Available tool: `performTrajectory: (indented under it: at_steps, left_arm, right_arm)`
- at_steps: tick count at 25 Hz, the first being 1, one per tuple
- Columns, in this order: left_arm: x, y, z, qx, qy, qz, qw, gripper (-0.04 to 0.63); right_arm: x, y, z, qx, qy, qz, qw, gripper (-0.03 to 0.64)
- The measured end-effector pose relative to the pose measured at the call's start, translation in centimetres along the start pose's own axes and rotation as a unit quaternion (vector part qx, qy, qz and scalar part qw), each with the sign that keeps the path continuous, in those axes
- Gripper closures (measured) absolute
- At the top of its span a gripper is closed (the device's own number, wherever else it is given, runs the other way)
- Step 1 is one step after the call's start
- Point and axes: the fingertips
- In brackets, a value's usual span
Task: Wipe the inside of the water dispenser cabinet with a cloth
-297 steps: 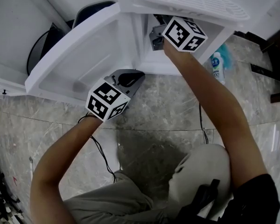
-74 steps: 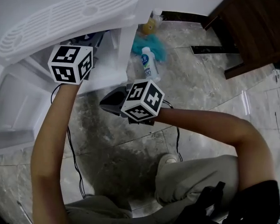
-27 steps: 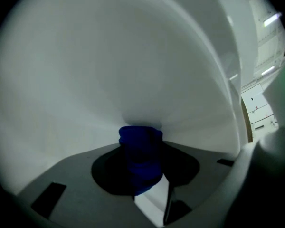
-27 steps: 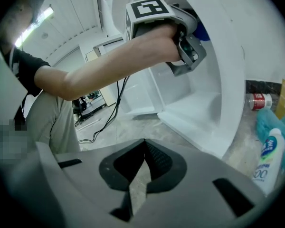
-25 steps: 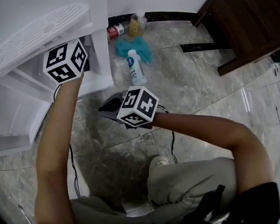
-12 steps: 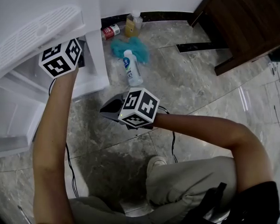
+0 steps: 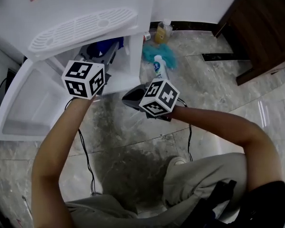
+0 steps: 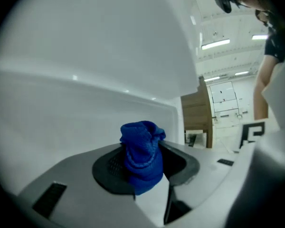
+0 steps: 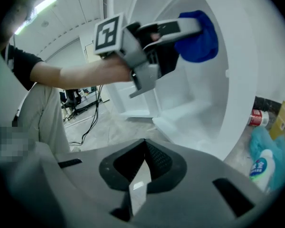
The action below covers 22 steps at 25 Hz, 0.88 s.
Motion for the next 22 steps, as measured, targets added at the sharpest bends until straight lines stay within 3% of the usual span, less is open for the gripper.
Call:
performTrajectory:
  at_steps: [7, 15, 22]
  left_arm:
    - [3.1, -0.7, -9.2, 0.039, 0.083, 0.008, 0.9958, 0.448]
    - [7.2, 0.2, -17.4, 0.03, 0.145, 0.016, 0.9889, 0.448]
    - [8.4, 2.0, -19.7, 0.013, 0.154, 0.002, 0.9879, 0.448]
  right_arm:
    - [-5.9, 0.4, 1.6, 0.02, -0.027, -0.043, 0.998, 0.618]
    - [-12.8, 2.4, 3.1, 0.014, -0.084, -0.06, 0.995, 0.618]
    - [-17.7, 2.7, 2.9, 0.037, -0.128, -0.097, 0.986, 0.618]
Point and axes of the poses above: the fingertips, and each gripper's own axes: z forward along the fingers, y to its left, x out of its underside, and after that the axes turned 5 degrees about x, right-handed
